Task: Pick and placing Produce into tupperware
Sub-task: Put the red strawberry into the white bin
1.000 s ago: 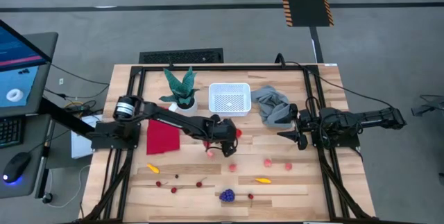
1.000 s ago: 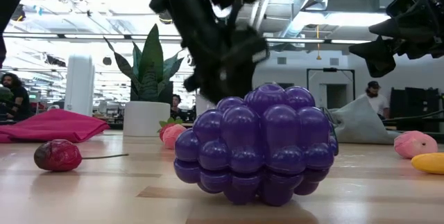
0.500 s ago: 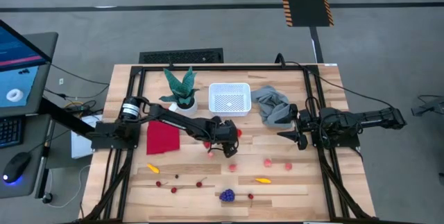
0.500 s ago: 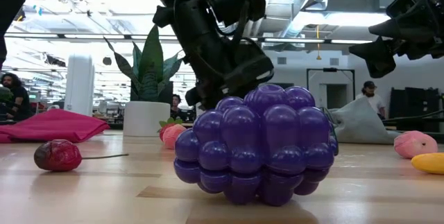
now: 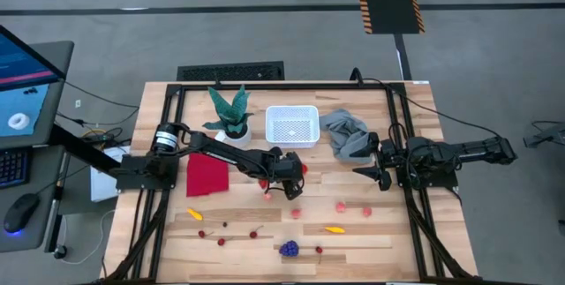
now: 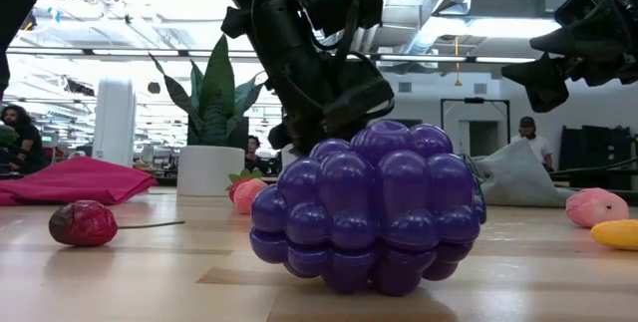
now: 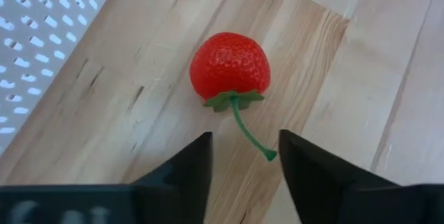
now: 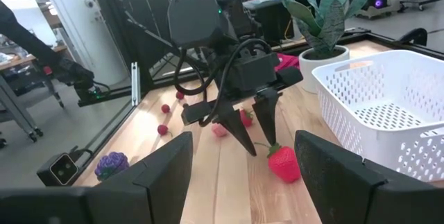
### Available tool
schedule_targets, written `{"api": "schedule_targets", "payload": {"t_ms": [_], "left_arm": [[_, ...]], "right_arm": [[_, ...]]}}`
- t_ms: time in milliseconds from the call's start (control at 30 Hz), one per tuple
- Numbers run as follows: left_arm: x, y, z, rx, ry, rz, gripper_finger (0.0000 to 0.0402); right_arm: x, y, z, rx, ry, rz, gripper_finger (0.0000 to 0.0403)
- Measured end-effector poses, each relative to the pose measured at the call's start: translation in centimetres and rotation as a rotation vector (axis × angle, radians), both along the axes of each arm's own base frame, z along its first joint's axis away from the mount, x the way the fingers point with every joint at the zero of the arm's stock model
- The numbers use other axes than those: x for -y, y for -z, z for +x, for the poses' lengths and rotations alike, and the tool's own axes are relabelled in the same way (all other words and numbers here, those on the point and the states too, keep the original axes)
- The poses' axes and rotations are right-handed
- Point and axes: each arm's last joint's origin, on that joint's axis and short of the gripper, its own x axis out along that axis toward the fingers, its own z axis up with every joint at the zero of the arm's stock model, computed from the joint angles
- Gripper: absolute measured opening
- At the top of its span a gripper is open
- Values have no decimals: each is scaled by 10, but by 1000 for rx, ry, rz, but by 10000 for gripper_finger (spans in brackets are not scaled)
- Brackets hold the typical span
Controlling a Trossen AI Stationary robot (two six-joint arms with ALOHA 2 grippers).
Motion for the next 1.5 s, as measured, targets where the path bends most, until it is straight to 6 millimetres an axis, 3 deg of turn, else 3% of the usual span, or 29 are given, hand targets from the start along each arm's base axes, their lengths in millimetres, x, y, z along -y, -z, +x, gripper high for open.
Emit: {"api": "schedule_targets", "payload": {"t_ms": [267,1000,1233,1500], "left_arm": [[0,-1,2,17,42,26,9],[4,-51,16,-46,97,200,0],[2,-76,19,-87,100,297,0],[-15,-117,14,-30,79,327,0]], "right_arm": [[0,0,0,0,0,0,276],[0,0,0,-4,1,8,276],[0,0,0,-4,1,9,276],[0,0,0,-6,2,24,276]]}}
